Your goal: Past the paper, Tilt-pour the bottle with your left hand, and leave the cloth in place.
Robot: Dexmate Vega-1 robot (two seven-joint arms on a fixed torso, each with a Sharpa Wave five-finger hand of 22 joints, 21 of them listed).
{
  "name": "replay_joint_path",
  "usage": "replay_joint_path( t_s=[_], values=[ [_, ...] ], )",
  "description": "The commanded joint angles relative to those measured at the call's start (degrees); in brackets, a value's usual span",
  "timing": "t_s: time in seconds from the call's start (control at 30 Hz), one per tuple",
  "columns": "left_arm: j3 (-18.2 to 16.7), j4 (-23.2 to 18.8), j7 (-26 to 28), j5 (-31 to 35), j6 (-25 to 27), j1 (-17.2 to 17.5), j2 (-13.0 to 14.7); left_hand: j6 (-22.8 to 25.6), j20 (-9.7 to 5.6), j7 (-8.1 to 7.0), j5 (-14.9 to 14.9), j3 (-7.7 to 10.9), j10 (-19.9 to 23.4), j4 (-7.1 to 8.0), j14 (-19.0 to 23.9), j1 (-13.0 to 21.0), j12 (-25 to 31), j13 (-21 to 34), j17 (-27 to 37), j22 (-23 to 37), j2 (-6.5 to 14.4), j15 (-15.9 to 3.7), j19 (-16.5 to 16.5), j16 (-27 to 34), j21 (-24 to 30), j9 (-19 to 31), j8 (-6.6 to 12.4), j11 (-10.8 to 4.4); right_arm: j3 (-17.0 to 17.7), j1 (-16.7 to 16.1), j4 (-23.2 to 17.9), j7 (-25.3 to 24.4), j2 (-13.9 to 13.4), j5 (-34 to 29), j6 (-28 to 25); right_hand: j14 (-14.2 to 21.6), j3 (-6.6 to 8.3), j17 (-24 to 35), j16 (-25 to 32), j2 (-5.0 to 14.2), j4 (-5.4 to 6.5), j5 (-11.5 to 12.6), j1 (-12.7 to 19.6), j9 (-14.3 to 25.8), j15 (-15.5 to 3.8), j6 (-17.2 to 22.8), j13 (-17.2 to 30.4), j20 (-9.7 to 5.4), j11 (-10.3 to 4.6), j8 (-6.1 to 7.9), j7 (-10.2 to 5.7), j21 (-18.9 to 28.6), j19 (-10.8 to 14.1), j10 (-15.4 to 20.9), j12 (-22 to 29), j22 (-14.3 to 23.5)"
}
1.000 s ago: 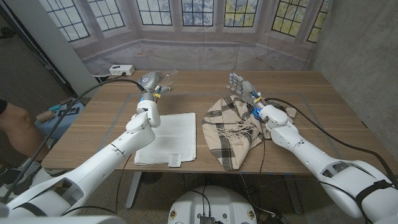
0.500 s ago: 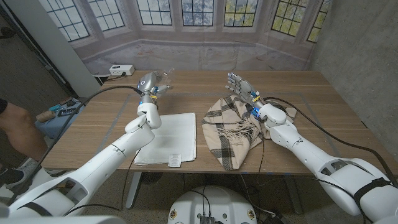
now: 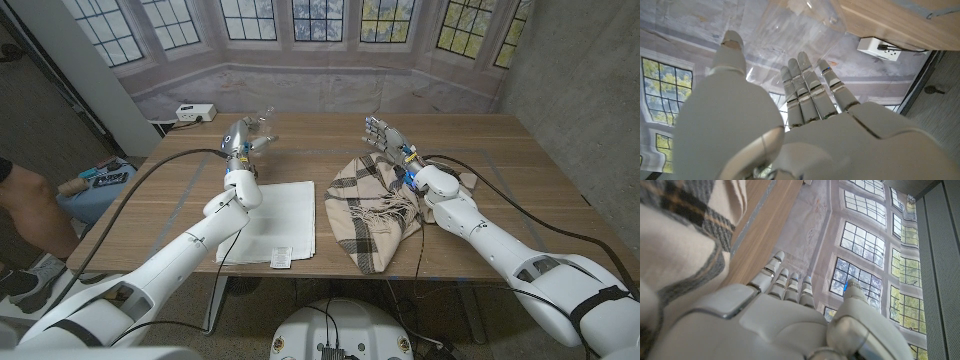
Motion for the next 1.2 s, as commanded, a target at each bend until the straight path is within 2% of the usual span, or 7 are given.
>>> replay_joint_path(
  t_s=[0.03,0.1,0.3,0.43,1.03,1.2],
  values=[
    [-2.45,3.21,-0.61,-10.05,-6.40,0.77,-2.65,4.91,-0.16,2.44,0.35,4.11,-0.38,3.87,-0.31,-1.44,-0.38,-0.17,-0.20,0.27,8.82,0.25,0.05,-0.53,0.16,0.28,1.15,-0.03,-0.28,-0.04,-0.88,-0.48,-0.39,-0.26,-1.34,0.59,-0.08,0.24,-0.01,0.19,-0.05,0.02,0.13,0.33,0.18,0.48,0.27,0.21,0.08,0.26,-0.06,0.05,0.42,0.65,0.18,0.09],
    [-2.37,3.40,-0.58,-10.50,-6.91,0.75,-2.61,4.80,-0.10,2.52,0.39,4.20,-0.82,3.90,-0.51,-1.59,-0.79,-0.39,-0.44,0.26,8.85,0.31,-0.04,-0.81,0.14,0.31,1.11,0.08,-0.29,-0.04,-0.80,-0.46,-0.37,-0.24,-1.33,0.57,-0.06,0.24,-0.02,0.22,-0.05,0.02,0.14,0.33,0.14,0.48,0.27,0.20,0.06,0.26,-0.08,0.05,0.41,0.65,0.18,0.09],
    [-2.91,7.16,-0.06,-13.35,-14.53,0.45,-4.14,4.30,-0.14,2.67,0.45,4.40,-1.30,3.98,-0.80,-2.00,-1.58,-0.94,-1.02,0.25,8.91,0.24,-0.39,-1.40,0.05,0.44,0.98,0.21,-0.34,-0.01,-0.28,-0.26,-0.08,-0.08,-1.19,0.59,-0.05,0.24,-0.02,0.22,-0.05,0.03,0.15,0.33,0.14,0.49,0.27,0.21,-0.01,0.25,-0.15,0.04,0.39,0.64,0.17,0.09],
    [-2.67,8.93,-0.01,-14.01,-17.44,-0.01,-4.68,4.23,-0.12,2.82,0.49,4.52,-1.40,3.96,-1.11,-2.09,-1.90,-1.19,-1.22,0.24,8.99,0.21,-0.52,-1.68,0.02,0.49,0.98,0.18,-0.29,-0.08,-0.10,-0.30,0.06,0.01,-1.00,0.59,-0.05,0.26,-0.01,0.27,-0.01,0.02,0.10,0.33,0.16,0.51,0.27,0.23,0.07,0.26,-0.08,0.03,0.37,0.63,0.16,0.09],
    [-1.62,12.17,-1.16,-15.40,-21.78,-0.35,-5.20,2.59,-0.32,2.92,0.58,4.70,-2.78,4.27,-2.55,-3.52,-3.90,-2.55,-2.48,0.18,8.98,0.94,-1.40,-3.36,-0.17,0.64,0.44,0.60,-0.13,-0.36,0.22,-0.11,0.19,0.23,-0.31,0.57,-0.05,0.26,-0.03,0.26,-0.01,0.01,0.09,0.32,0.24,0.54,0.27,0.29,0.05,0.26,-0.14,0.04,0.40,0.65,0.16,0.09],
    [-2.21,11.25,-2.23,-17.44,-20.58,0.39,-5.38,1.74,-0.32,2.91,0.63,4.76,-3.49,4.39,-3.09,-4.14,-4.71,-3.04,-3.11,0.16,8.87,1.28,-1.86,-4.10,-0.29,0.69,0.15,0.90,-0.17,-0.36,-0.01,0.05,0.00,0.22,-0.51,0.57,-0.05,0.26,-0.04,0.24,-0.01,0.01,0.07,0.32,0.14,0.57,0.27,0.35,0.00,0.26,-0.16,0.05,0.44,0.66,0.16,0.09]
  ],
)
